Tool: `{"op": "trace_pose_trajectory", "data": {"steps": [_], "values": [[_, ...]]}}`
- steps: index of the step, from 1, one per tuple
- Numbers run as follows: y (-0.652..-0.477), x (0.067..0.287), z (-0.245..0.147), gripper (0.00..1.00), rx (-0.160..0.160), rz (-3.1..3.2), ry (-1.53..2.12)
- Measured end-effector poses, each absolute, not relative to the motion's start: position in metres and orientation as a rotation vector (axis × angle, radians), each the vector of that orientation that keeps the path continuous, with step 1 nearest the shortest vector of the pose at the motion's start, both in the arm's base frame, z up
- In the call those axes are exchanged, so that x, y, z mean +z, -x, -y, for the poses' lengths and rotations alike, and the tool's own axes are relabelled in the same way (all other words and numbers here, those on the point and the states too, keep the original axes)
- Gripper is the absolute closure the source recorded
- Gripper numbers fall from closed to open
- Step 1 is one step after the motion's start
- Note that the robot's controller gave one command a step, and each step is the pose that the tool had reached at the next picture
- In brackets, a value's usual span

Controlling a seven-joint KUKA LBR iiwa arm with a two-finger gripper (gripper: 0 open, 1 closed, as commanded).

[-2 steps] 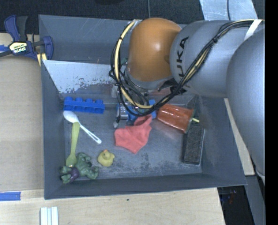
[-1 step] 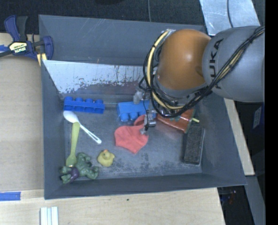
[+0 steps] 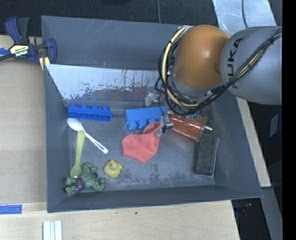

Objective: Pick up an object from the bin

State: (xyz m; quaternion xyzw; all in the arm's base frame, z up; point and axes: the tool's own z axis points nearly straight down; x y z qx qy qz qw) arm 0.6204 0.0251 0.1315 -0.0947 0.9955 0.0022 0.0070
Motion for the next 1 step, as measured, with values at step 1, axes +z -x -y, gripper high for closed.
{"op": "trace_pose_trajectory", "data": {"steps": [1], "values": [[-0.6203, 0.1138, -0.0139, 0.00, 0.004, -3.081, 0.546]]}}
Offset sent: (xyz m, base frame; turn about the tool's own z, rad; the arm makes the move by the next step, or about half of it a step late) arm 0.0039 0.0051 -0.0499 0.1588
